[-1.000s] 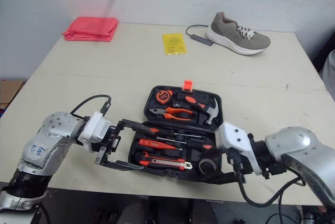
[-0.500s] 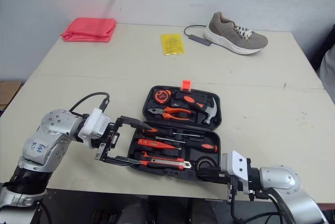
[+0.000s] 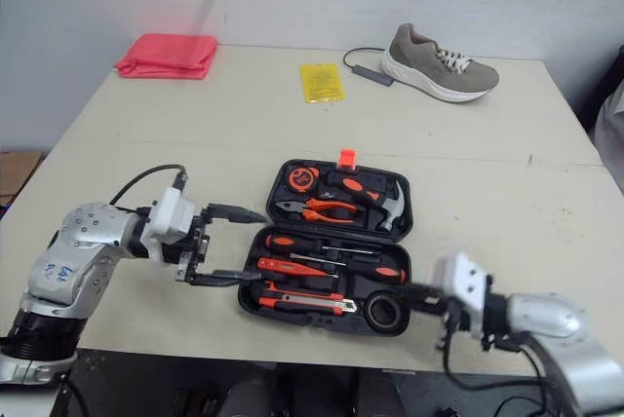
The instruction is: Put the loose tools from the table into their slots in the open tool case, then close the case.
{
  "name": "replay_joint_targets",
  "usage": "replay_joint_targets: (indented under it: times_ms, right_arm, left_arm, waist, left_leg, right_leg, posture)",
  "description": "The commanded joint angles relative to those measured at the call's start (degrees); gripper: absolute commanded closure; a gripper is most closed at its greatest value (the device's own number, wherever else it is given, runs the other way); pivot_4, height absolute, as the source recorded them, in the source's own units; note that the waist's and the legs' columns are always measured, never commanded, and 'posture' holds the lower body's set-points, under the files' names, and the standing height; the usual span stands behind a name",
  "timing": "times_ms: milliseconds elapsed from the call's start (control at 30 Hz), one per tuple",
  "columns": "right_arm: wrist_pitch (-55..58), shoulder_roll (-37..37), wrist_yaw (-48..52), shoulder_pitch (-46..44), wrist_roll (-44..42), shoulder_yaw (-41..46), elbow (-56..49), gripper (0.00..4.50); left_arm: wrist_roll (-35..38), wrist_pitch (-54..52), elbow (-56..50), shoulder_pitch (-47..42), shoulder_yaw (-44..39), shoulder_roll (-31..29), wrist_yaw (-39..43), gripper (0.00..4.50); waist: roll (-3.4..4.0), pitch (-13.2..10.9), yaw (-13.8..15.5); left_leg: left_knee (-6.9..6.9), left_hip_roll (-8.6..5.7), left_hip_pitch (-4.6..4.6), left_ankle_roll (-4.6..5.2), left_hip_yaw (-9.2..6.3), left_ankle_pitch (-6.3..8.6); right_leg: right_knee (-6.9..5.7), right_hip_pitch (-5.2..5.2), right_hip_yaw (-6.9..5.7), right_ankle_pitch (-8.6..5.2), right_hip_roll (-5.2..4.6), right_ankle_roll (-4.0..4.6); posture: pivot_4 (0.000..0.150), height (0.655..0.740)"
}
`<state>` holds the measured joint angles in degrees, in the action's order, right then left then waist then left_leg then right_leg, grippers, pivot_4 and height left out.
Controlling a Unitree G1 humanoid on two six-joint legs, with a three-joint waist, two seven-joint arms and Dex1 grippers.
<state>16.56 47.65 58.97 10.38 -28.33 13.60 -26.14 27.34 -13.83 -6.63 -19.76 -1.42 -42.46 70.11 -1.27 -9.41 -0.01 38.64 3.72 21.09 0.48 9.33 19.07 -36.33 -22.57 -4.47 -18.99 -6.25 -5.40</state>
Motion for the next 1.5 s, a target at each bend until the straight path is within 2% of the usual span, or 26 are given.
replay_joint_targets:
  times_ms: [33,167,267,300,500,700,1167,1367,1400,1467,1500]
  right_arm:
    - [1.6,2.3,-1.4,-0.3,-0.7,7.0,1.2,4.50]
    - [1.1,4.8,-1.3,0.9,4.4,6.5,7.3,4.50]
    - [1.4,4.9,-1.5,-1.3,6.6,3.5,11.5,4.50]
    - [0.9,4.7,-1.7,-2.7,7.7,1.8,13.1,4.50]
    - [-1.9,0.9,-3.0,-14.8,14.0,-8.3,23.3,4.50]
    - [-1.8,-2.6,-2.5,-22.1,15.9,-13.8,26.3,4.50]
    - [-2.4,-6.3,-2.7,-31.1,19.0,-16.4,33.1,4.50]
    - [1.2,-4.6,-4.1,-29.8,18.2,-13.6,32.3,4.50]
    - [4.8,-3.8,-4.1,-28.7,16.4,-12.0,30.5,4.18]
    - [8.4,-2.0,-3.5,-26.4,13.9,-9.0,27.2,3.55]
    - [10.9,-0.8,-3.1,-25.3,12.4,-7.5,25.1,3.08]
  left_arm:
    - [-2.6,0.5,4.1,-0.2,-2.5,-0.9,-3.5,0.83]
    - [-8.2,2.0,11.0,-0.9,-0.2,-0.3,-7.4,2.75]
    - [-12.1,3.7,15.9,-3.0,2.3,1.5,-9.4,4.19]
    - [-13.0,3.8,17.6,-4.0,2.9,2.6,-10.3,4.43]
    - [-17.4,5.2,26.4,-10.2,6.7,8.2,-12.5,4.43]
    - [-18.9,6.5,28.6,-12.1,9.0,11.5,-11.5,4.43]
    - [-18.8,2.6,24.8,-12.5,8.3,15.1,-15.0,4.43]
    - [-19.2,1.1,25.2,-10.6,4.8,12.0,-18.4,4.43]
    - [-18.3,0.7,25.1,-10.1,3.4,11.0,-18.3,4.48]
    - [-15.1,1.5,24.0,-9.0,0.3,9.2,-15.9,3.91]
    - [-13.4,2.0,23.1,-8.5,-1.1,8.3,-14.2,3.59]
  waist:
    - [0.00,0.0,0.1]
    - [0.00,0.0,0.2]
    - [-0.01,0.0,0.1]
    - [0.00,0.0,0.0]
    - [0.01,0.0,-0.2]
    - [0.03,0.0,-0.2]
    - [0.04,0.0,-0.1]
    - [0.04,0.0,-0.2]
    - [0.04,0.0,-0.2]
    - [0.05,0.0,-0.2]
    - [0.07,0.0,-0.2]
  left_leg:
    - [-0.01,-0.01,0.00,0.01,0.00,0.00]
    - [-0.01,-0.06,0.03,0.05,0.01,0.03]
    - [0.00,-0.06,0.02,0.07,0.08,0.04]
    - [0.04,-0.05,0.00,0.07,0.10,0.04]
    - [0.25,-0.02,0.07,0.08,0.22,0.05]
    - [0.35,0.02,0.08,0.07,0.35,0.05]
    - [0.46,-0.04,0.08,0.09,0.33,0.05]
    - [0.46,-0.02,0.07,0.09,0.33,0.05]
    - [0.46,-0.02,0.08,0.09,0.33,0.05]
    - [0.42,0.02,0.10,0.09,0.31,0.05]
    - [0.37,0.03,0.10,0.09,0.30,0.06]
  right_leg:
    - [0.00,0.00,-0.01,0.00,0.00,0.00]
    - [0.05,0.01,-0.06,0.00,-0.01,0.00]
    - [0.03,0.00,-0.14,0.00,0.00,-0.01]
    - [0.00,0.00,-0.19,0.01,0.01,-0.02]
    - [-0.25,-0.17,-0.39,0.01,0.02,-0.02]
    - [-0.39,-0.25,-0.35,0.00,0.05,-0.02]
    - [-0.55,-0.24,-0.33,0.01,-0.08,-0.03]
    - [-0.56,-0.24,-0.32,0.01,-0.08,-0.03]
    - [-0.56,-0.25,-0.31,0.01,-0.09,-0.03]
    - [-0.55,-0.27,-0.31,0.00,-0.17,-0.02]
    - [-0.56,-0.27,-0.32,0.00,-0.25,-0.02]
  posture:
    - [0.150,0.7400]
    - [0.150,0.7400]
    - [0.150,0.7400]
    - [0.150,0.7400]
    - [0.150,0.7400]
    - [0.150,0.7400]
    - [0.150,0.7400]
    - [0.150,0.7400]
    - [0.150,0.7400]
    - [0.150,0.7400]
    - [0.150,0.7400]
